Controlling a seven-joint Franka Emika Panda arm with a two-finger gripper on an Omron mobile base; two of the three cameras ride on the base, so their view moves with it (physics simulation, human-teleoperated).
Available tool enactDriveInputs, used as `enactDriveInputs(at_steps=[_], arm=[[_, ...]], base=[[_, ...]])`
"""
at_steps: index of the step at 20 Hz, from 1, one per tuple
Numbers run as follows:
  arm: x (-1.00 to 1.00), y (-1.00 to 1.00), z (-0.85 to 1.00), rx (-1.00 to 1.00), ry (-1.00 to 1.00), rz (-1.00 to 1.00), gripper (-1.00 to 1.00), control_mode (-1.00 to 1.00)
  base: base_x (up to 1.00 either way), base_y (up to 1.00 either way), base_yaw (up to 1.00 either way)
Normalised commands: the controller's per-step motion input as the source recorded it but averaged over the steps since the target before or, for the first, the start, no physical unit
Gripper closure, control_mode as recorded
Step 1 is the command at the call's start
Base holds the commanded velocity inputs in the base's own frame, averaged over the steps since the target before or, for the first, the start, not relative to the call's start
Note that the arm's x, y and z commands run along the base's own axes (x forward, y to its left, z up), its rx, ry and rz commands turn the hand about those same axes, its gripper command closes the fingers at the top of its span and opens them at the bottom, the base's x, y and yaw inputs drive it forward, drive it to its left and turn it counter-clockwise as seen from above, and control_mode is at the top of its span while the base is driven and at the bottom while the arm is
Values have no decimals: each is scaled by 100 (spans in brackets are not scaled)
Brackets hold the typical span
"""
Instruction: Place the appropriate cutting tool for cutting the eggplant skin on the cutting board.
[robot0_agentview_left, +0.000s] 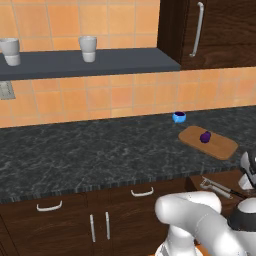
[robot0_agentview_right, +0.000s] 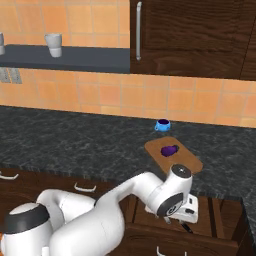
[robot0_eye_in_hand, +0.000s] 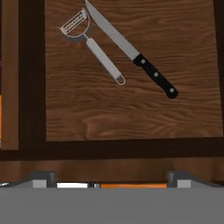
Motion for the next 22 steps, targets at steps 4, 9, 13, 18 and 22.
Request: enactDriveInputs(at_steps=[4,9,13,18,22], arm=[[36,-16,-23,0,2,3,-100,-100],[31,-2,-45,0,12,4,-100,-100],[3,0,-62,0,7,0,-100,-100],[-27,1,-48,0,3,0,-100,-100],[-61,2,-19,0,2,1,-100,-100]], base=[[0,0,0],[0,0,0],[0,0,0],[0,0,0],[0,0,0]])
